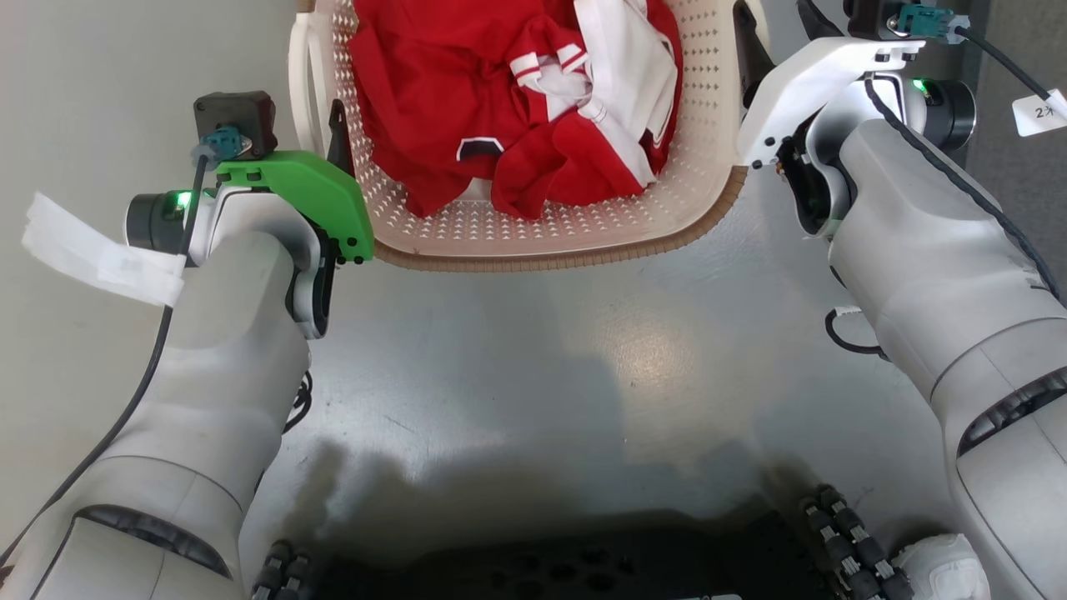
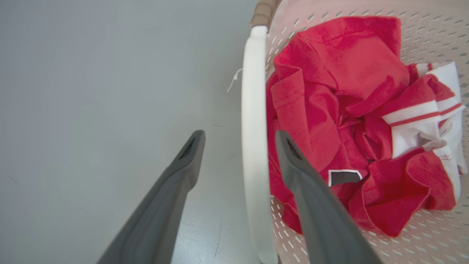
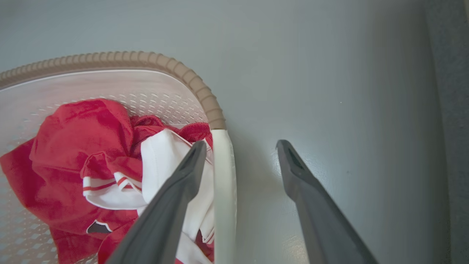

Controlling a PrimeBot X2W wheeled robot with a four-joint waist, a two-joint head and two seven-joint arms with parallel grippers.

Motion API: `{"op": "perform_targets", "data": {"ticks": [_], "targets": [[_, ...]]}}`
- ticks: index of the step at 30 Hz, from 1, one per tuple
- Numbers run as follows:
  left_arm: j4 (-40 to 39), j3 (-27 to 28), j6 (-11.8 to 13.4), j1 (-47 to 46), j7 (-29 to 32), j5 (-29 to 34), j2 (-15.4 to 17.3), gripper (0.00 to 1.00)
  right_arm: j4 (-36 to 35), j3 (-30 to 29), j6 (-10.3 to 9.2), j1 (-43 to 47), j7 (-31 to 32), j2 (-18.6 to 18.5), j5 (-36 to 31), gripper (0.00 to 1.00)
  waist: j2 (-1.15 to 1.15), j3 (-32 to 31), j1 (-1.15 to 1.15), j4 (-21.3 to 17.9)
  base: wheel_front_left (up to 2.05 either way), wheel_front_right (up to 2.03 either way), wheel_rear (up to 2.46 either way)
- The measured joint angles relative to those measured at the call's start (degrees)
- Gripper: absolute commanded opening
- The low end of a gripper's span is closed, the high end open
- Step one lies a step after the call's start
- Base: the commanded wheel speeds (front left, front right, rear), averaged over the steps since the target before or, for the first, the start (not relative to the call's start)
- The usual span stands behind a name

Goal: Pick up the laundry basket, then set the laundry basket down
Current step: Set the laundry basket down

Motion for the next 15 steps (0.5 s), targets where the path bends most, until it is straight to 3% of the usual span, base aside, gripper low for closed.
{"op": "perform_targets", "data": {"ticks": [15], "targets": [[-3.5, 1.7, 0.0, 0.7, -0.2, 1.3, 0.2, 1.00, -3.0, -1.1, 0.22, 0.6, -0.3, -0.2, -2.2, 1.00, 0.00, -5.4, 0.00, 0.1, 0.00, 0.00, 0.00]]}}
